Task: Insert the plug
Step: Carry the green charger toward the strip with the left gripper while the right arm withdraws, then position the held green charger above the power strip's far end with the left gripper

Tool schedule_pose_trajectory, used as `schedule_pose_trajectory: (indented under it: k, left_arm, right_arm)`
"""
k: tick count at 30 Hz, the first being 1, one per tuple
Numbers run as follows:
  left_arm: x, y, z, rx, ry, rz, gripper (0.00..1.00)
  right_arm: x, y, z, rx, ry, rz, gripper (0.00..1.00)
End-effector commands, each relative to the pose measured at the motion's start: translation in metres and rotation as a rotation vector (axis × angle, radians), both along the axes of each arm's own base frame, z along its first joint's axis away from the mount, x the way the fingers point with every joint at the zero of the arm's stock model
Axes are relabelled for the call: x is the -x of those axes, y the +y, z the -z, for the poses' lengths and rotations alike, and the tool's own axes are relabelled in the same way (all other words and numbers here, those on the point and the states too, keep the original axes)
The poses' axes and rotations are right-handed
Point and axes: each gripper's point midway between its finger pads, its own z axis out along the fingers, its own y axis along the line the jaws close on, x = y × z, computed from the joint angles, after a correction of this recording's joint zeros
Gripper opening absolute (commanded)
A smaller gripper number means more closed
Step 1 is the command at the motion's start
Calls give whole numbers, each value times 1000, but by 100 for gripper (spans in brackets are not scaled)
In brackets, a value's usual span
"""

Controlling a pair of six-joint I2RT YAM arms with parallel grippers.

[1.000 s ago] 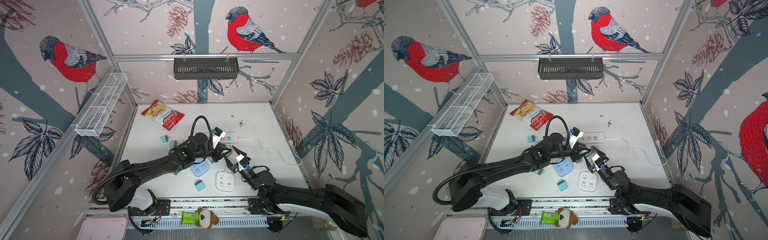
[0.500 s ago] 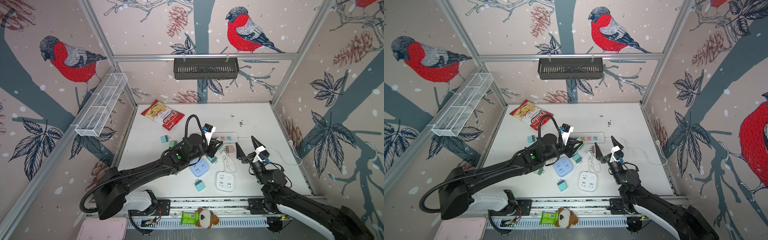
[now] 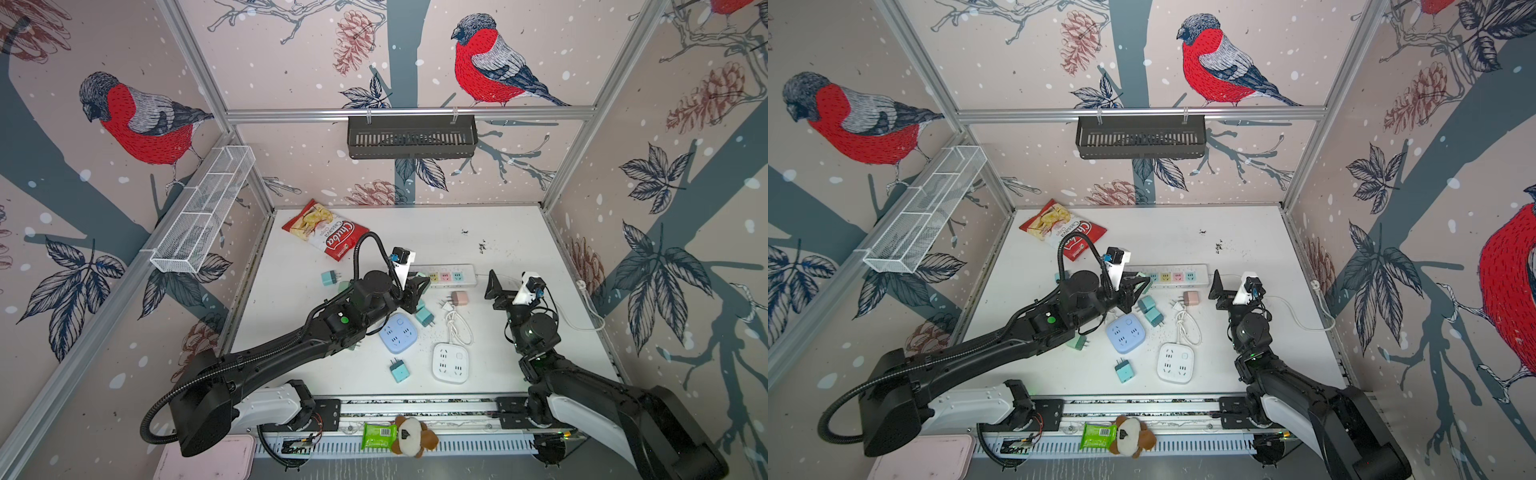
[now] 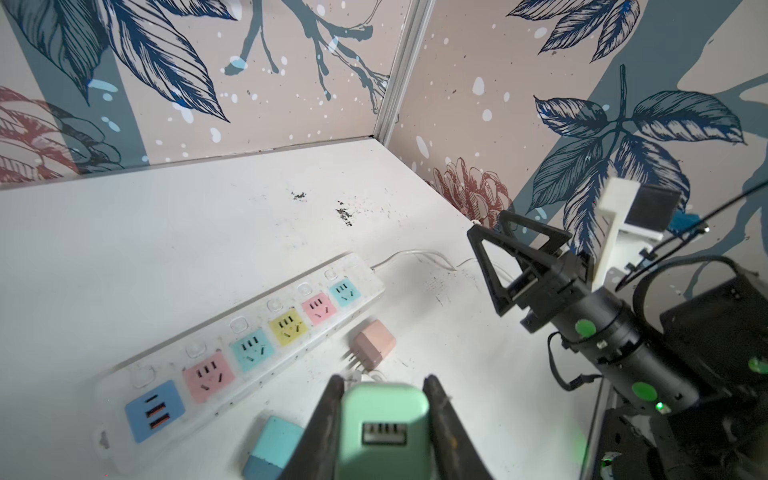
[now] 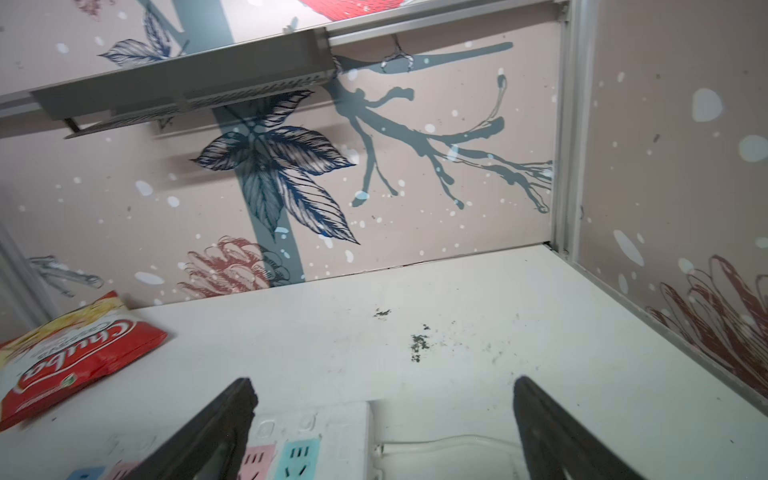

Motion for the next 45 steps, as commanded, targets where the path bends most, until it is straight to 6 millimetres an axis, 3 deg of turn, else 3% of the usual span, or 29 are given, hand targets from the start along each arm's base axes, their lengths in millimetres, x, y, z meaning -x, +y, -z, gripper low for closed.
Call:
schedule_pose_trajectory:
  k: [1, 7, 12, 16, 20, 27, 35, 45]
  left_arm:
    - [-8, 10, -15, -27, -138, 0, 0]
    - [-29, 28, -31, -130, -381, -51, 0]
    - [-53, 12, -44, -281, -503, -29, 0]
    - [-73, -13, -55, -306, -483, 110, 0]
    - [-78, -32, -56, -305, -485, 271, 0]
    - [-85, -51, -18, -383, -446, 386, 0]
    - [-70, -75, 21, -348, -401, 592, 0]
    - [-119, -113, 65, -409, -215, 688, 0]
  right_arm:
    - [-16, -22, 6, -147, 49, 79, 97]
    - [-40, -56, 30, -261, 183, 172, 94]
    - [-34, -75, 39, -354, 184, 153, 95]
    - [-36, -63, 38, -334, 197, 79, 91]
    - [-41, -61, 41, -332, 218, 77, 91]
    - [-43, -65, 39, -338, 208, 89, 93]
    - [-43, -79, 39, -380, 193, 149, 95]
    - [-37, -69, 38, -373, 187, 82, 93]
